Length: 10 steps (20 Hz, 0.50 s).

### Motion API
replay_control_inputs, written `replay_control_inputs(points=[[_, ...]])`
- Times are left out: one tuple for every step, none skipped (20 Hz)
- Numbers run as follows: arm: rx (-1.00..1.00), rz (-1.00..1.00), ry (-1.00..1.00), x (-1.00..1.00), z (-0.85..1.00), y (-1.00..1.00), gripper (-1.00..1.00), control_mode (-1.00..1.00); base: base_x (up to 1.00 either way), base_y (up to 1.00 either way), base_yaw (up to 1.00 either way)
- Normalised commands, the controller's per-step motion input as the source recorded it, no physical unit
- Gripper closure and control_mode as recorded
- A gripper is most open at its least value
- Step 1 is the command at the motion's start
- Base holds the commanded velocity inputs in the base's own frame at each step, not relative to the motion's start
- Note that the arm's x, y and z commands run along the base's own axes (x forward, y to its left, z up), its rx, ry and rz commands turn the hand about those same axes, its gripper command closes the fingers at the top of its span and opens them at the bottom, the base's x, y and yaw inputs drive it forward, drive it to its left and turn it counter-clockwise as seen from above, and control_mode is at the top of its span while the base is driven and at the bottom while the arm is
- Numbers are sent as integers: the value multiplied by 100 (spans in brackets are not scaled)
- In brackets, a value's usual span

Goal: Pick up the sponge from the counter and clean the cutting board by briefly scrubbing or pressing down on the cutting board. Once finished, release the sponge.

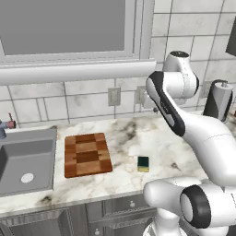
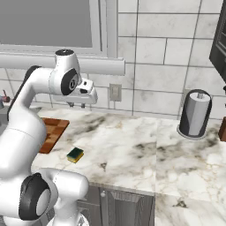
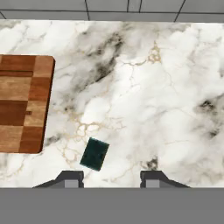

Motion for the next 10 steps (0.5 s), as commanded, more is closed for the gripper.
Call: replay_control_inputs(points=[[0,0,0,-5,0,0,-100,-100,0,0,0],[0,0,0,-11,0,0,-100,-100,0,0,0],[0,0,0,-18,-4,0,-100,-100,0,0,0],[-4,0,0,-18,-23,20,-100,-100,0,0,0],[-13,-4,1,-13,-41,48,-100,-100,0,0,0],[-15,-6,3,-9,-54,61,-100,-100,0,0,0],[-16,-10,2,-1,-62,78,-100,-100,0,0,0],[-16,-11,5,0,-71,84,-100,-100,0,0,0],[-13,-13,9,0,-76,84,-100,-100,0,0,0],[-5,-11,10,0,-76,68,-100,-100,0,0,0]])
